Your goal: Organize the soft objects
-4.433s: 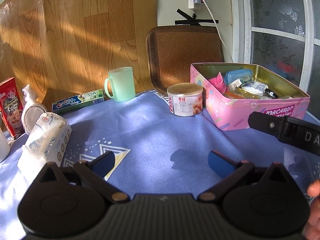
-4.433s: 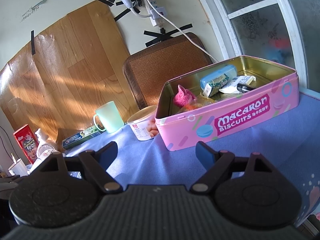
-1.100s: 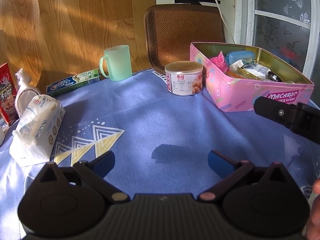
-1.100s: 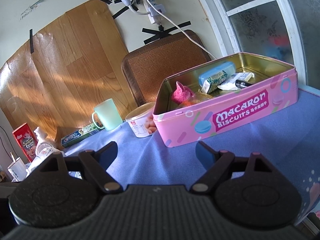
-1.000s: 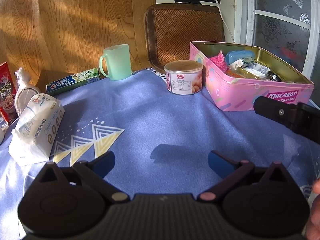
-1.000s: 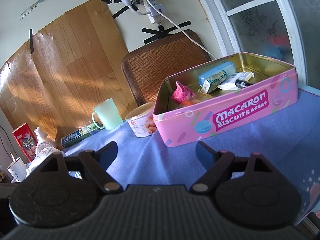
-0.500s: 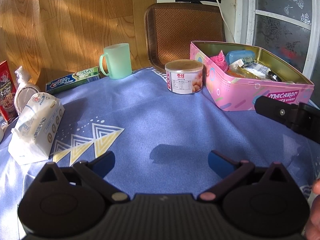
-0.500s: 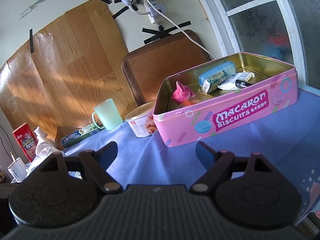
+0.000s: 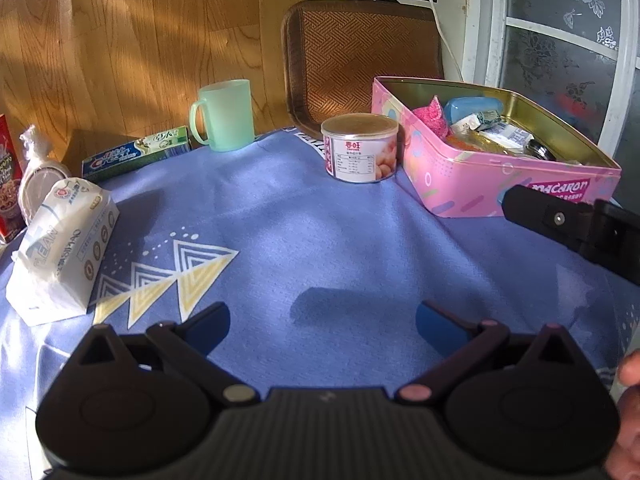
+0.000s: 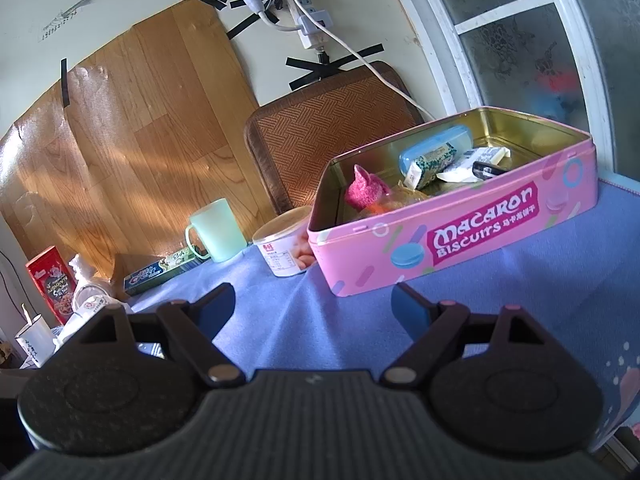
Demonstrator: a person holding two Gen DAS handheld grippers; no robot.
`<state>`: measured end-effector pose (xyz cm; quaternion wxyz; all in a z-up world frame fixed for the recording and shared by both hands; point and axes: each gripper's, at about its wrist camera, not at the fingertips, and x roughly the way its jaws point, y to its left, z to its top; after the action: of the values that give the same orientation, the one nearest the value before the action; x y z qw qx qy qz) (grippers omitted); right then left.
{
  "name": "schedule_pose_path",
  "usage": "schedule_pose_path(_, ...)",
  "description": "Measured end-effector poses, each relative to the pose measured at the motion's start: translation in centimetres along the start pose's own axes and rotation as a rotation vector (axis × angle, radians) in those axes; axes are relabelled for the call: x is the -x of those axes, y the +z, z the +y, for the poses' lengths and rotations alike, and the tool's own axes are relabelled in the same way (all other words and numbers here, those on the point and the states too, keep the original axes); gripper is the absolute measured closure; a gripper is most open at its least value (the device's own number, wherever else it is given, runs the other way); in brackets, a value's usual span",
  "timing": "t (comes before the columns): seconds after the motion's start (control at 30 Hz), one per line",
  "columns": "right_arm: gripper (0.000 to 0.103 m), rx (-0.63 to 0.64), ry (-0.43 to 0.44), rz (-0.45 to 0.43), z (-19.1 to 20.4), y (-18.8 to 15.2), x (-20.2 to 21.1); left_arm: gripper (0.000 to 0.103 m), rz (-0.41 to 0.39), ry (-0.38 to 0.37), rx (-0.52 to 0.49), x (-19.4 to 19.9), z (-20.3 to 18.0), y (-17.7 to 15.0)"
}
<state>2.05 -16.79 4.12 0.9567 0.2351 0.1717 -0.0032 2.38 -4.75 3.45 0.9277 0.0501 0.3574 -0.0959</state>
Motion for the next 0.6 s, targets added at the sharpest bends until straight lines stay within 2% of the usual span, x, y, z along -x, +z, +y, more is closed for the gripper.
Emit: schedule_pose_path(0.6,0.016,-0.002,-0.001,0.002,0.05,0.14,-0.07,0.000,0.009,-0.002,0.011,-0.29,0.14,-0.04)
